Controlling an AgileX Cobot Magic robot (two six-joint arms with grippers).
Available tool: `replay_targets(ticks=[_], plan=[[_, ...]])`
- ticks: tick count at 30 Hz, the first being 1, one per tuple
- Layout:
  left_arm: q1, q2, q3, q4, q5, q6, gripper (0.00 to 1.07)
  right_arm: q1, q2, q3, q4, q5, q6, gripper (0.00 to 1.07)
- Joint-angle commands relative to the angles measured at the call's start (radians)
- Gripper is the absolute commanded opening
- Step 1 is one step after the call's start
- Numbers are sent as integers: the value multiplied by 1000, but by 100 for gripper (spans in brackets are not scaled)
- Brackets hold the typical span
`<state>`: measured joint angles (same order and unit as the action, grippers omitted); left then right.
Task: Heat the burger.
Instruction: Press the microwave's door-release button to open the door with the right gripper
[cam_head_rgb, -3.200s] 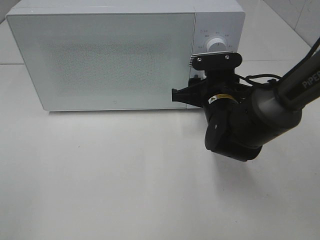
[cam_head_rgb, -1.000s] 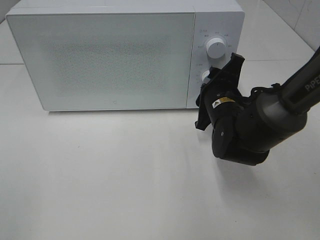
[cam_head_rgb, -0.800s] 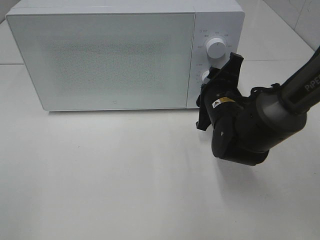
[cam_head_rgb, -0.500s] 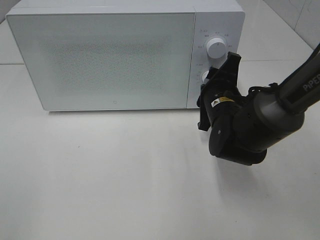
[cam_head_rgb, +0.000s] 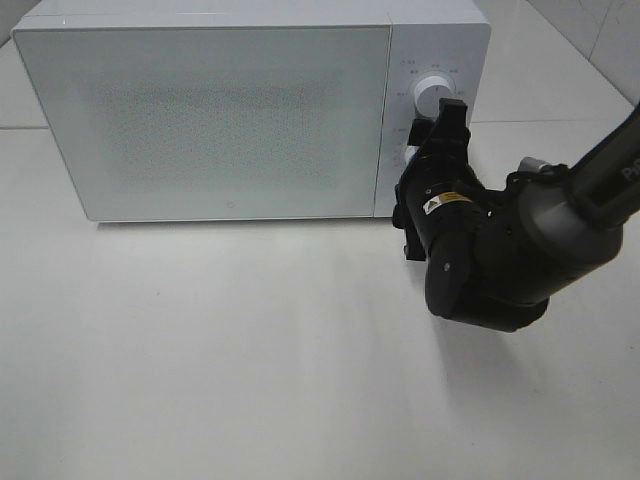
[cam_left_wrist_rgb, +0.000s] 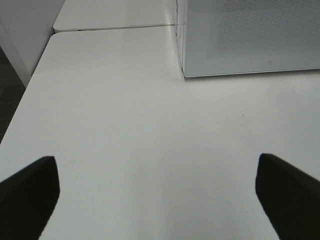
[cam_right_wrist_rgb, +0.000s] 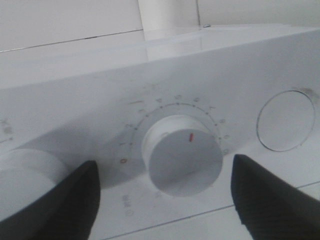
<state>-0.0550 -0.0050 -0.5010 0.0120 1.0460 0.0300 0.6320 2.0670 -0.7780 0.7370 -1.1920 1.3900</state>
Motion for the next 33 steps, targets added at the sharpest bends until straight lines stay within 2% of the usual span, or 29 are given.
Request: replay_targets(ticks=[1, 10, 12, 13, 15, 19, 27, 28, 30, 31, 32, 33], plan=[[4, -23, 3, -3, -8, 1, 100, -8, -68, 60, -80, 71, -125, 78], [4, -23, 3, -3, -8, 4, 100, -8, -188, 141, -249, 341, -381, 76], [4, -23, 3, -3, -8, 4, 100, -9, -234, 142, -285, 490, -524, 76], [4, -23, 3, -3, -8, 4, 100, -9, -234, 142, -285, 490, -524, 76], [4, -23, 3, -3, -8, 4, 100, -10, -280, 141, -289, 647, -675, 76], [4, -23, 3, -3, -8, 4, 100, -30, -321, 139, -293, 750, -819, 76], [4, -23, 3, -3, -8, 5, 100, -107, -426, 55, -303, 1046, -1144, 76], [4, -23, 3, -3, -8, 5, 100, -122, -454, 22, -335, 1126, -1215, 76], [4, -23, 3, -3, -8, 5, 100, -130, -465, 7, -351, 1160, -1237, 76], [4, -23, 3, -3, -8, 5, 100, -139, -490, -34, -400, 1257, -1274, 76], [4, -23, 3, -3, -8, 5, 100, -139, -490, -34, -400, 1257, -1274, 76], [4, -23, 3, -3, -8, 6, 100, -139, -510, -72, -480, 1357, -1284, 76]])
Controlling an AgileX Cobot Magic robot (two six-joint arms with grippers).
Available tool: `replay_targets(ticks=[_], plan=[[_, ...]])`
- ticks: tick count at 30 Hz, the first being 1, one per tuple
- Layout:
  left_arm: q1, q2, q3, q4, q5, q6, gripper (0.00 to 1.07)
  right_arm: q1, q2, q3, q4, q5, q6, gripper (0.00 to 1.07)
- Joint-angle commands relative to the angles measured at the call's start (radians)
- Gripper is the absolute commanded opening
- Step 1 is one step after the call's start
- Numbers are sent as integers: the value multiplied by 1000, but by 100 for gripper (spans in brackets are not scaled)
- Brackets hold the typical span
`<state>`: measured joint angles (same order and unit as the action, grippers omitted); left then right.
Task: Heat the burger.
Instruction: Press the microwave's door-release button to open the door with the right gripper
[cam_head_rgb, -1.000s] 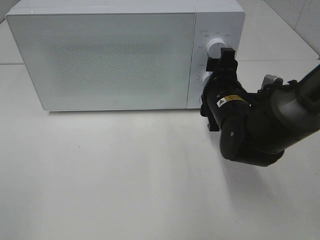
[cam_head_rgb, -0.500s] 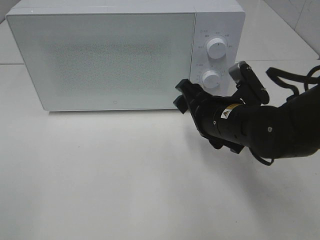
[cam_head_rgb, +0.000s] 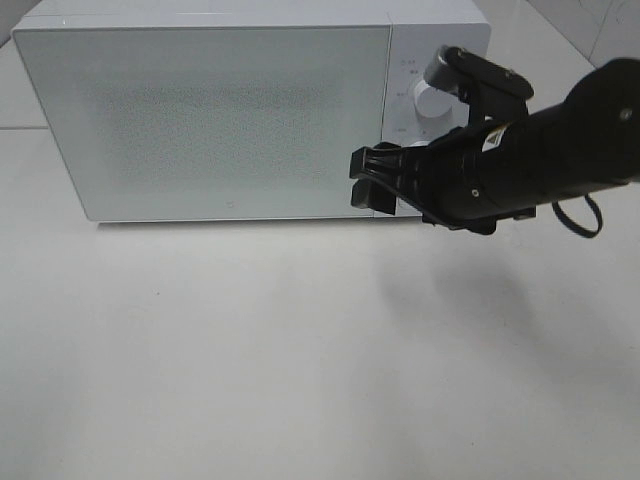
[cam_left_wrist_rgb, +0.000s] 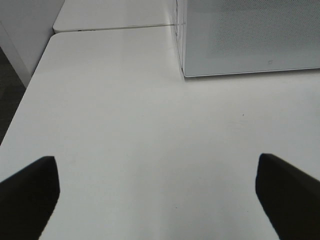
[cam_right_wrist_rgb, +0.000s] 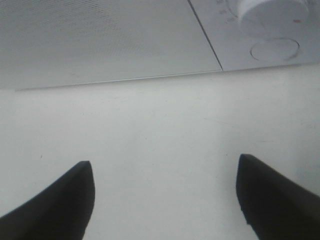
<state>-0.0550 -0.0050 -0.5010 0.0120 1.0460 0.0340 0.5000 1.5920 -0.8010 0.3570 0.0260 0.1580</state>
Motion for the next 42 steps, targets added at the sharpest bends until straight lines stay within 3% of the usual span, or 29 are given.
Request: replay_targets(ticks=[1, 6, 13, 27, 30, 35, 42], plan=[[4, -23, 3, -3, -8, 2, 100, -7, -46, -71, -133, 184, -52, 76], [4, -23, 3, -3, -8, 2, 100, -7, -117, -145, -246, 416, -48, 76], [4, -23, 3, -3, -8, 2, 100, -7, -262, -146, -252, 540, -53, 76], [4, -23, 3, -3, -8, 2, 100, -6, -403, -138, -261, 843, -99, 76], [4, -23, 3, -3, -8, 2, 100, -6, -475, -100, -275, 859, -105, 76], [4, -23, 3, -3, -8, 2, 100, -7, -736, 34, -311, 853, -105, 76], [4, -23, 3, -3, -8, 2, 100, -49, -951, 98, -322, 896, -105, 76]])
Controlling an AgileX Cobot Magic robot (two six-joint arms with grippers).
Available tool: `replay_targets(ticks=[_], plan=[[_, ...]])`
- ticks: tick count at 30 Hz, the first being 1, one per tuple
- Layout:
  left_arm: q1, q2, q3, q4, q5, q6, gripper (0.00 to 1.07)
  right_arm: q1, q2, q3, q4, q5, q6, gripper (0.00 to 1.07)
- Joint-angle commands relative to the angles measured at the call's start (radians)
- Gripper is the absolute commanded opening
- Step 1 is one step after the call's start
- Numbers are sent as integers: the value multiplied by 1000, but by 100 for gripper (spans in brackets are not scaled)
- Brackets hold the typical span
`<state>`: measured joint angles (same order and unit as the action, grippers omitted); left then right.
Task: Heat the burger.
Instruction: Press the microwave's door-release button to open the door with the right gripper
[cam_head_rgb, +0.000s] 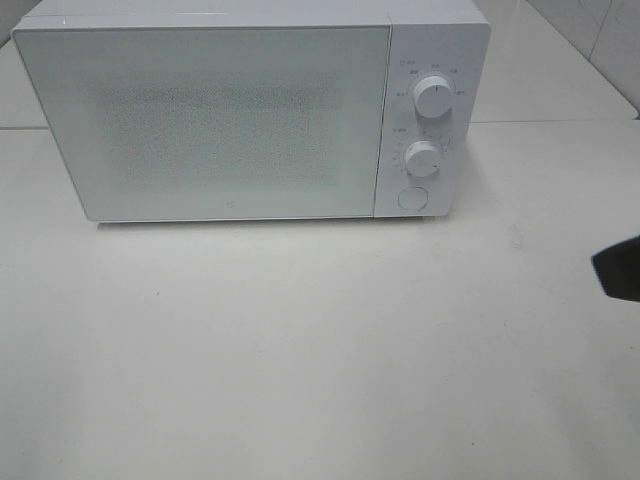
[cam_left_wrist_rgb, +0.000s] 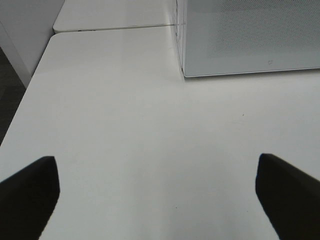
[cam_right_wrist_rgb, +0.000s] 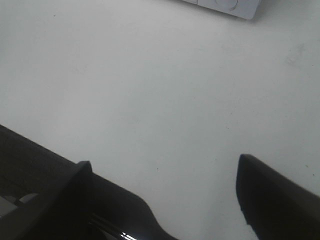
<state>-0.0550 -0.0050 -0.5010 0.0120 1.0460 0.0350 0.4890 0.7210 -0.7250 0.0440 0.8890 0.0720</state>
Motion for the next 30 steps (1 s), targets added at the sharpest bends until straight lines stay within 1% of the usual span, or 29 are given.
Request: replay_targets(ticks=[1, 2, 3, 4, 5, 6, 7, 9, 10, 12, 13, 14, 16, 17, 19, 25, 30], plan=[[4, -23, 3, -3, -8, 1, 100, -67, -115, 24, -9, 53, -19, 76], [4, -23, 3, -3, -8, 1, 100, -125, -186, 33, -12, 85, -20, 76], [4, -23, 3, -3, -8, 1, 100, -125, -186, 33, -12, 85, -20, 76], [4, -23, 3, -3, -8, 1, 100, -155, -216, 37, -15, 95, -25, 76], [4, -23, 3, -3, -8, 1, 100, -205, -293, 46, -19, 111, -35, 76], [4, -23, 3, -3, -8, 1, 100, -205, -293, 46, -19, 111, -35, 76], [4, -23, 3, -3, -8, 1, 100, -240, -364, 53, -19, 118, -47, 77], [4, -23, 3, -3, -8, 1, 100, -254, -394, 59, -19, 119, -51, 77], [4, -23, 3, -3, -8, 1, 100, -284, -477, 71, -18, 121, -53, 76], [4, -23, 3, -3, -8, 1, 100, -296, -506, 77, -18, 125, -53, 76], [4, -23, 3, -3, -8, 1, 100, -329, -568, 93, -18, 136, -53, 76], [4, -23, 3, -3, -8, 1, 100, -329, -568, 93, -18, 136, -53, 76], [4, -23, 3, -3, -8, 1, 100, -375, -658, 123, -18, 151, -53, 76], [4, -23, 3, -3, -8, 1, 100, -375, -658, 123, -18, 151, -53, 76], [4, -23, 3, -3, -8, 1, 100, -416, -740, 155, -18, 171, -53, 76], [4, -20, 3, -3, -8, 1, 100, -433, -751, 177, -15, 229, -49, 76], [4, -21, 3, -3, -8, 3, 100, -433, -751, 204, -18, 166, -49, 76]])
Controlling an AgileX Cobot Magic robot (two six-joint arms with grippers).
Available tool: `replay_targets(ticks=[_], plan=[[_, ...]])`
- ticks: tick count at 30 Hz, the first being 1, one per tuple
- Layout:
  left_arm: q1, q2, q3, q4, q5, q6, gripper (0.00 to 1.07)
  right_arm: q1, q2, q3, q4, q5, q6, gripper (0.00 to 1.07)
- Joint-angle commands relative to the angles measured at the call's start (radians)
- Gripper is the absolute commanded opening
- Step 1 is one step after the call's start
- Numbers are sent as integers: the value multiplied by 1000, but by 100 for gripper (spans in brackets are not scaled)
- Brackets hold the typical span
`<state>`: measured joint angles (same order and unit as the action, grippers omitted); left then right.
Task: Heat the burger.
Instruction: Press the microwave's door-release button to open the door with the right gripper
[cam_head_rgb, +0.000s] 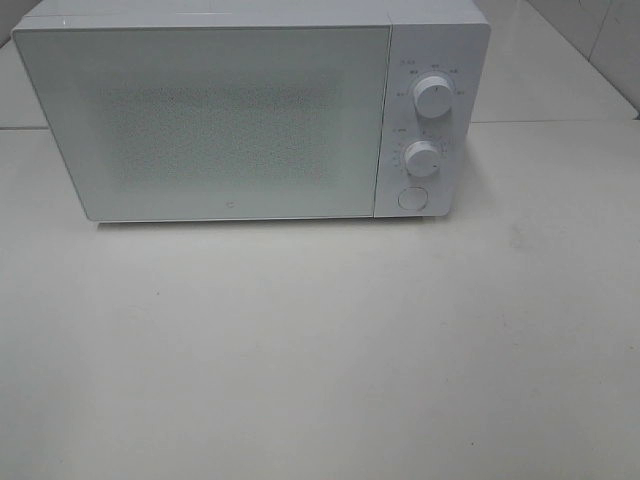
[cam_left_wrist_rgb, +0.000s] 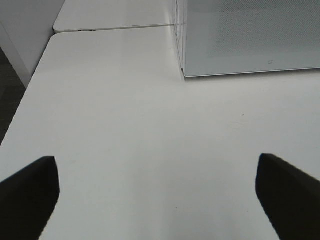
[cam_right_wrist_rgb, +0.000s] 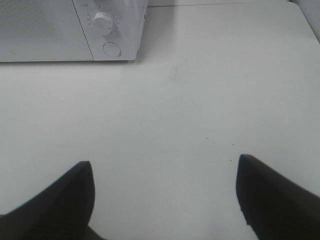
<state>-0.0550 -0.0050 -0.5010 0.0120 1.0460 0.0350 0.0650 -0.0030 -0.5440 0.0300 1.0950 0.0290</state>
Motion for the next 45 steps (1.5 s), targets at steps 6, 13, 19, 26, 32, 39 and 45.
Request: replay_targets(ticks=[6, 13, 19, 26, 32, 39, 45], plan=[[4, -21, 3, -2, -8, 3, 100, -9, -27, 34, -2, -61, -6, 76], [4, -21, 3, -2, -8, 3, 100, -9, -27, 34, -2, -61, -7, 76], [4, -21, 3, -2, -8, 3, 100, -9, -27, 34, -2, -61, -7, 76], [4, -21, 3, -2, -8, 3, 100, -9, -27, 34, -2, -62, -6, 76], [4, -21, 3, -2, -8, 3, 100, -9, 12, -11, 3, -93, -6, 76], [4, -21, 3, -2, -8, 3, 100, -9, 145, -21, 3, -261, -7, 76], [4, -21, 3, -2, -8, 3, 100, -9, 245, -21, 1, -397, -7, 76]])
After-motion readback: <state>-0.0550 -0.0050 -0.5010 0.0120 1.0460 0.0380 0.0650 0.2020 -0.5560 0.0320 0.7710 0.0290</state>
